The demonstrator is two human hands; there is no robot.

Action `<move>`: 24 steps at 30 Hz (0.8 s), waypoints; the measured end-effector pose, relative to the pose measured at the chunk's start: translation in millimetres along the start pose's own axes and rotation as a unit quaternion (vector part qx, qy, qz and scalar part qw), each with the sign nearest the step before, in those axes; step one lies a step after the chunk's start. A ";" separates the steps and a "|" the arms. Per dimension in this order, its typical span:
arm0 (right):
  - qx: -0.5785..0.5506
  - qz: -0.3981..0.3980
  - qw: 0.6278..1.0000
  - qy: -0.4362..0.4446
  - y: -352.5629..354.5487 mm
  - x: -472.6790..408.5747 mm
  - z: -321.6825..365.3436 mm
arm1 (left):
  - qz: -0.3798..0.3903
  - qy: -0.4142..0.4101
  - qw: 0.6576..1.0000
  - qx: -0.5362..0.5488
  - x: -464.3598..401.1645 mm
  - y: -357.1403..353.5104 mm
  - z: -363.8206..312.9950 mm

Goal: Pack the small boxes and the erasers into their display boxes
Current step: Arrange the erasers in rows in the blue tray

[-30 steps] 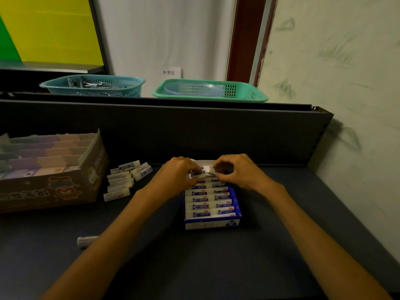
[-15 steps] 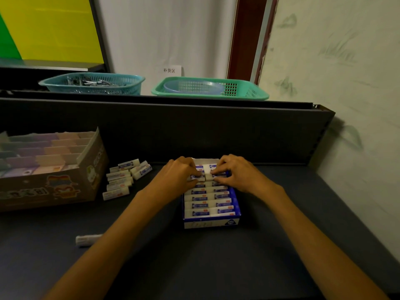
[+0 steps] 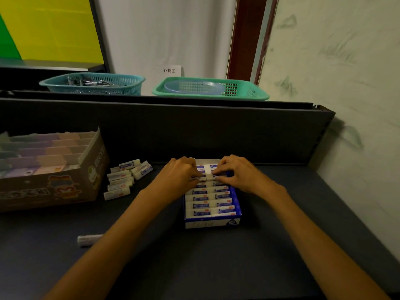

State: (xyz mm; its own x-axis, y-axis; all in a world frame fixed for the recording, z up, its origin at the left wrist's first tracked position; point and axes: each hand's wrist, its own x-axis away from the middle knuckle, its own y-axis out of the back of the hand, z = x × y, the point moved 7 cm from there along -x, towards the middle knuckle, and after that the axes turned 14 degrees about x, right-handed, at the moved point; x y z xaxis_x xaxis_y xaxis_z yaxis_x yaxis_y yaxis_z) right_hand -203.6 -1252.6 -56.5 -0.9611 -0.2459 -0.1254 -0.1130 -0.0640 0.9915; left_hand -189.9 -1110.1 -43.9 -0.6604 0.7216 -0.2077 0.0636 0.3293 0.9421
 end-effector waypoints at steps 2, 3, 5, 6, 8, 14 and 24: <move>-0.004 0.001 1.000 -0.002 -0.7 -0.5 -0.4 | 0.004 -0.001 1.000 0.000 -0.2 -0.5 0.1; -0.003 0.001 1.000 -0.002 -1.2 -1.1 -0.5 | 0.006 0.000 1.000 0.000 -0.4 -1.1 0.7; -0.001 0.003 1.000 -0.004 -2.1 -1.7 -0.5 | 0.007 0.002 1.000 0.001 -0.9 -1.8 2.2; -0.001 0.005 1.000 -0.007 -2.4 -1.8 -0.5 | 0.006 0.005 1.000 0.002 -1.1 -1.8 2.9; -0.003 0.006 1.000 -0.012 -2.0 -1.1 0.2 | 0.003 0.010 1.000 0.004 -1.1 -1.8 3.6; 0.018 -0.002 1.000 -0.016 7.9 3.0 7.2 | 0.001 0.026 1.000 0.013 0.4 0.9 5.7; 0.045 -0.023 0.997 -0.053 31.0 -2.4 42.5 | -0.035 0.127 0.990 -0.056 30.2 36.5 42.0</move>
State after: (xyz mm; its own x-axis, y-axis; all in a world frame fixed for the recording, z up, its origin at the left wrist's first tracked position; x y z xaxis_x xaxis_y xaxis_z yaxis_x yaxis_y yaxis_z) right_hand -215.5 -1212.9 -24.0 -0.9750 -0.1411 -0.1718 -0.1757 0.0155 0.9843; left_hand -176.1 -1050.7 -26.8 -0.8279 0.5181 -0.2148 -0.0635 0.2939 0.9537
